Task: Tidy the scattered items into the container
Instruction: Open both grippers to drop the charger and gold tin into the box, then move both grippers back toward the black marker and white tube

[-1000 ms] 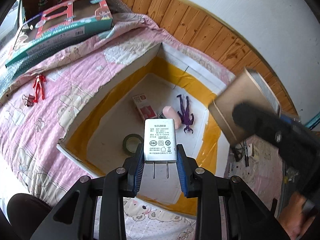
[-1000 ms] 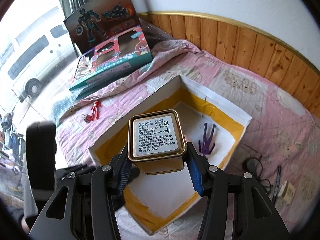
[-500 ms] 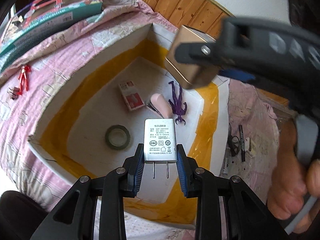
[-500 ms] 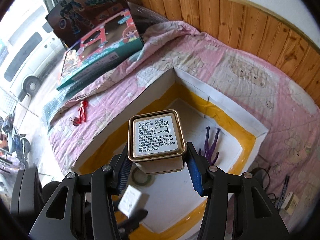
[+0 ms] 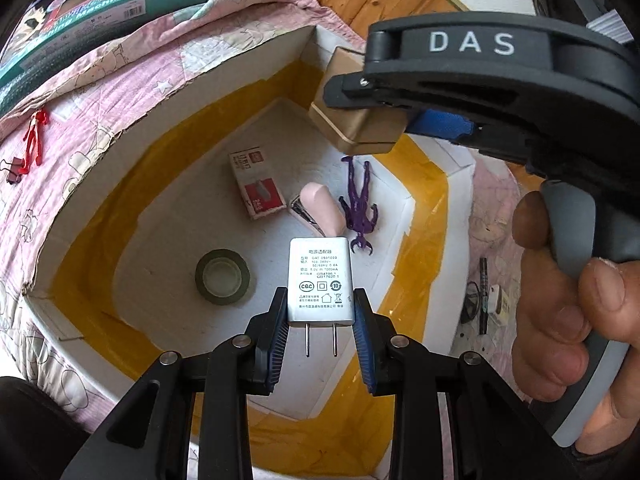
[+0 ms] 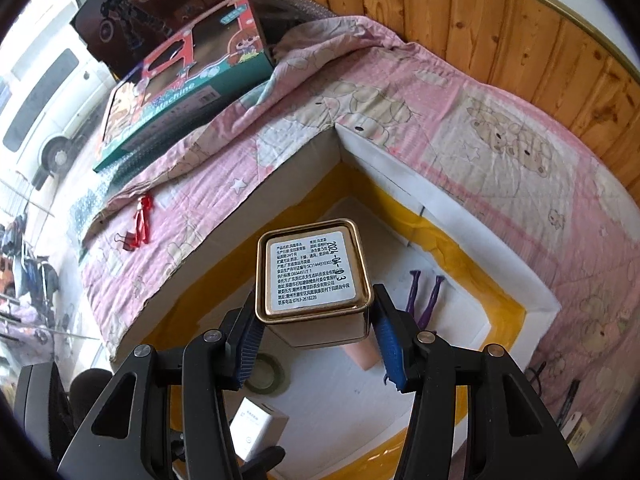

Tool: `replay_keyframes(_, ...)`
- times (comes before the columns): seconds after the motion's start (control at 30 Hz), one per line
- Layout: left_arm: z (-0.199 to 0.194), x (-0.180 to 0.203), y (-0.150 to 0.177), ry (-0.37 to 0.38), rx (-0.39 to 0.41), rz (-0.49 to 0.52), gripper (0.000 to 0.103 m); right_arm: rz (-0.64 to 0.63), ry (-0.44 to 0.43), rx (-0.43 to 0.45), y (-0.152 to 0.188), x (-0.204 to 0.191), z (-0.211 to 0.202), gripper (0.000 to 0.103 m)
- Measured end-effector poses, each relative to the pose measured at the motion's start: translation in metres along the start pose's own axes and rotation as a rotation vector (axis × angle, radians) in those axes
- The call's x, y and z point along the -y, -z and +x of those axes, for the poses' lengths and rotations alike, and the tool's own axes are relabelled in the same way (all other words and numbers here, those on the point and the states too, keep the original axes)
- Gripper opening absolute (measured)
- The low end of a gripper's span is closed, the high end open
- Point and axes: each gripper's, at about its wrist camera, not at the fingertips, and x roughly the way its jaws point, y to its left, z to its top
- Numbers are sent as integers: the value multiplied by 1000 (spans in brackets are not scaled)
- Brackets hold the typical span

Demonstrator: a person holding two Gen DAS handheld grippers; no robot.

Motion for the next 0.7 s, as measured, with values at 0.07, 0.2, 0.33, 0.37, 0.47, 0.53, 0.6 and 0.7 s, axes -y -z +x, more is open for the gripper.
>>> replay_keyframes(0.07, 3, -2, -4, -4, -9, -12, 32, -8, 5, -2, -3, 0, 4, 54)
replay_keyframes(0.2, 11, -4, -10, -17, -33, -17, 32, -20, 21, 15, -8, 3, 11, 56)
replay_keyframes(0.33, 18, -5, -15, -55, -44, 0, 58, 19, 21, 39, -10, 13, 16, 56)
replay_keyframes(0.37, 18, -5, -14, -64, -37, 8, 60, 33, 13, 38, -10, 16, 16, 56)
replay_keyframes(0.47, 15, -7, -13, -71, -25, 24, 60, 41, 4, 41, -8, 19, 14, 56)
replay_keyframes(0.53, 14, -8, -11, -70, -26, 20, 60, 44, -4, 40, -7, 19, 11, 56)
replay_keyframes(0.6, 14, -8, -9, -73, -26, 21, 60, 45, -6, 42, -5, 18, 9, 56)
replay_keyframes(0.7, 12, -3, -6, -73, -24, 29, 60, 47, -8, 39, 0, 18, 5, 56)
